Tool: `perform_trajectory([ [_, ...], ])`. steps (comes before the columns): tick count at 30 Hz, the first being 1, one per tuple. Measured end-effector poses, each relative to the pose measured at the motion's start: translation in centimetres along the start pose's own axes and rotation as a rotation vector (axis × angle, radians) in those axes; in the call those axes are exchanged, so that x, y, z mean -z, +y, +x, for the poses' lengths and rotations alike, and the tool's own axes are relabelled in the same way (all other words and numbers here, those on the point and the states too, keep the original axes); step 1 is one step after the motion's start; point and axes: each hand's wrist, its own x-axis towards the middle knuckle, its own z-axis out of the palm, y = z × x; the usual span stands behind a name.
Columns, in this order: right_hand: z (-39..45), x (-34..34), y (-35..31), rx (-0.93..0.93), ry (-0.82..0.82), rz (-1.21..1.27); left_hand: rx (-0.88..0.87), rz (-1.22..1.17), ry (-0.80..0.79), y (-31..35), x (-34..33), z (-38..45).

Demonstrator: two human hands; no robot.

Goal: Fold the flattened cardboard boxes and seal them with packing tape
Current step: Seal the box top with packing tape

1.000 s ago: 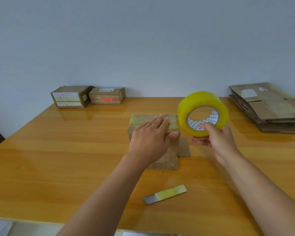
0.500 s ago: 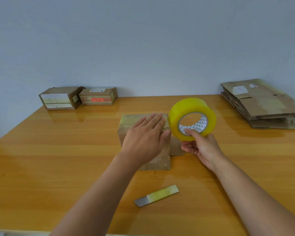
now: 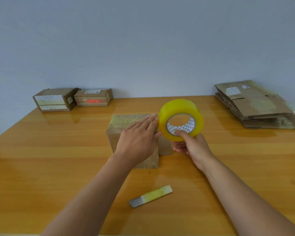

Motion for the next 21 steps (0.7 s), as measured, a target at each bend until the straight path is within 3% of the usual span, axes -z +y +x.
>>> perform_trajectory([
  [6,0.8,0.6,0.5,0.007,0.127,-0.035,0.086,0.002,-0.105,-1.5,0.9,-0.2],
  [16,1.1,1.0,1.6,0.255,0.178,-0.486,0.088,-0.077,-0.02,-5.3,1.1,-2.1],
  [21,0.8,1.0,1.6,0.317,0.23,-0.549,0.101,-0.099,0.003,-5.9,0.9,-2.2],
])
